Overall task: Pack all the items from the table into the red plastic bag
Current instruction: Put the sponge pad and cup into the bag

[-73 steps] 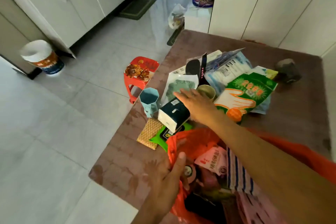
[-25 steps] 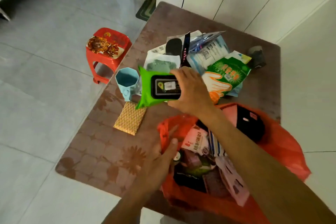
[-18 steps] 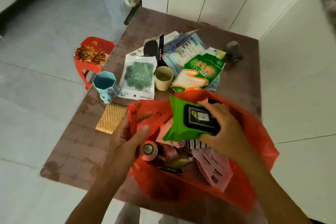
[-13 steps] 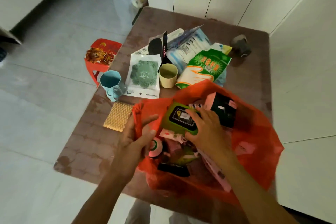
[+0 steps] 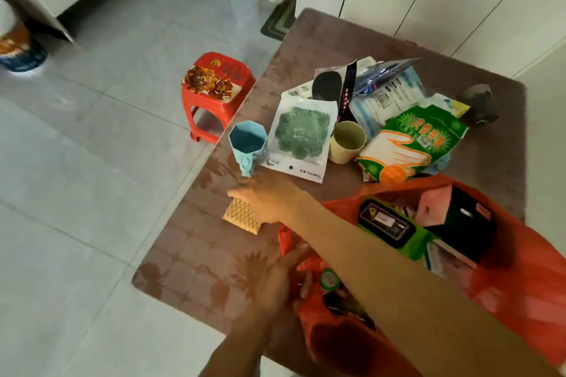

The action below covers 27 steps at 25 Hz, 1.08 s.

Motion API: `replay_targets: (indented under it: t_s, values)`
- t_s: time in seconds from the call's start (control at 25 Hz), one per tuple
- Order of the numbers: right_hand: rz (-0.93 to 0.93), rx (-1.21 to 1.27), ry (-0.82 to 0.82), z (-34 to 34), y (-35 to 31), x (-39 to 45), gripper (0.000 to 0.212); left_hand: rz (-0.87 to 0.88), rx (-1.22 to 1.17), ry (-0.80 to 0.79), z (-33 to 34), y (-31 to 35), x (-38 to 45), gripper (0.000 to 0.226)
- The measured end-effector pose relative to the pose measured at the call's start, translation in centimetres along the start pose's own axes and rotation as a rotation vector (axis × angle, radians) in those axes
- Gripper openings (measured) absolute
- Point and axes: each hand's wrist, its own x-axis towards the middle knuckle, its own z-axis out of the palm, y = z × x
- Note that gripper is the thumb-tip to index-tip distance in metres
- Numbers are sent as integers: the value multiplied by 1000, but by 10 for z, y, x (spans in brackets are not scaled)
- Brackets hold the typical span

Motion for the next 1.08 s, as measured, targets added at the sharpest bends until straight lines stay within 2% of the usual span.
replay_targets:
  t_s: [0.08,0.12,0.2,0.32,0.4,0.48,0.56,0.6,0.64,0.68,0.76,0.84,0.92,0.96,1.04,1.08]
  values:
    - [2,-177,-222,35,-3,35,48,-63,-34,3,-7,-2,8,37]
    - [17,-243,-261,43,-4,44,52,-80,-36,7,-11,-3,12,39]
    - [16,-319,-208,43,-6,54,52,-80,-47,-9,-18,-3,18,43]
    - [-37,-201,-24,18,5,47,27,-59,-151,-142,-19,-1,22,37]
    - [27,59,150,-18,20,16,20,-61,-232,-165,-16,2,22,36]
    - [195,389,348,-58,36,-50,22,-47,-296,-182,-8,10,16,40]
    - [403,822,496,-75,57,-144,22,-4,-290,-203,-1,19,7,39]
    - [463,1038,518,-75,66,-198,23,22,-265,-204,5,22,3,38]
    - [527,1155,458,-64,76,-249,27,48,-241,-207,12,23,-2,38]
    - [592,1162,315,-48,85,-290,30,74,-218,-207,19,22,-6,39]
    - [744,981,-24,-4,94,-335,32,113,-159,-204,33,19,-15,39]
    - [801,768,-113,40,100,-338,40,125,-84,-172,45,12,-19,39]
    - [871,578,38,62,99,-329,47,150,-45,-133,56,5,-24,41]
    - [912,504,182,63,95,-324,44,161,-40,-118,60,5,-26,39]
    - [946,441,479,43,86,-314,24,172,-27,-90,65,9,-30,34]
    - [920,450,574,26,81,-304,14,178,-20,-73,65,12,-32,32]
